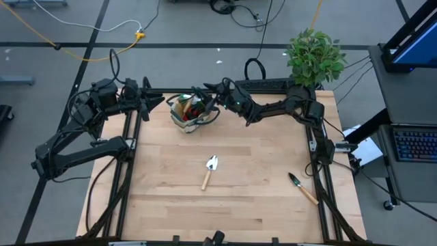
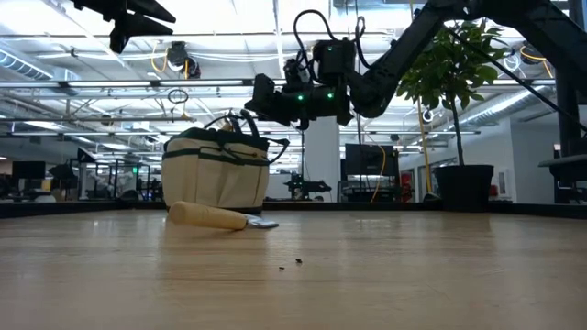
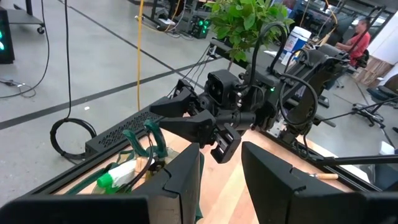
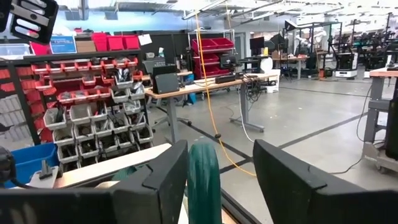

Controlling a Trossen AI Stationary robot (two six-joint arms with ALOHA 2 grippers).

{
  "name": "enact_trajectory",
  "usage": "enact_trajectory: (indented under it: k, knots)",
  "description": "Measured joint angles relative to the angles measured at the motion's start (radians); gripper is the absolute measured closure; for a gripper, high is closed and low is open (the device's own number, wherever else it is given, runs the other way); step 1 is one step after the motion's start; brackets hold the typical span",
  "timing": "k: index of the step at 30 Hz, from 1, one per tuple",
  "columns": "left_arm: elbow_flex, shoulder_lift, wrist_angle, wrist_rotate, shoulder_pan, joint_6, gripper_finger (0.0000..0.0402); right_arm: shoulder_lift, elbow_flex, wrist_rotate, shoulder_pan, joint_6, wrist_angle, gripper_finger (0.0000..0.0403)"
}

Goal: Pick & Place Garden tools in Gardening bag
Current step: Put the shear scissors into the gardening bag

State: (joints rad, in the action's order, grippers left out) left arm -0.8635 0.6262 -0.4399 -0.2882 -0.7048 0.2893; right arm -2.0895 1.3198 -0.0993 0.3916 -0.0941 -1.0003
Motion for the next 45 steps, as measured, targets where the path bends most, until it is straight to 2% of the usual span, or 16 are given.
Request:
enact_trajectory:
  k: [4, 9, 14, 21, 27, 39, 45]
  knots:
    - [0.0, 0.0, 0.0, -0.001, 0.0, 0.0, 0.0277, 0.0, 0.042, 0.066, 0.0, 0.002, 0.044, 0.0225]
    - [0.0, 0.0, 0.0, -0.001, 0.0, -0.001, 0.0277, 0.0, 0.136, 0.127, -0.001, 0.045, 0.2, 0.0208]
    - [0.0, 0.0, 0.0, -0.001, 0.0, -0.018, 0.0277, 0.002, 0.196, 0.125, -0.001, 0.086, 0.359, 0.019]
    - [0.0, 0.0, 0.001, 0.0, 0.0, -0.025, 0.0277, 0.001, 0.196, 0.075, -0.001, 0.08, 0.445, 0.0184]
    - [0.0, 0.0, 0.004, 0.001, 0.0, -0.025, 0.0277, 0.001, 0.197, 0.074, -0.001, 0.079, 0.45, 0.0215]
    - [0.0, 0.002, 0.004, 0.001, 0.0, -0.034, 0.0277, 0.001, 0.197, 0.075, 0.002, 0.001, 0.477, 0.0333]
    - [0.0, 0.002, 0.004, 0.001, 0.0, -0.035, 0.0277, 0.0, 0.197, 0.067, -0.002, -0.002, 0.477, 0.0334]
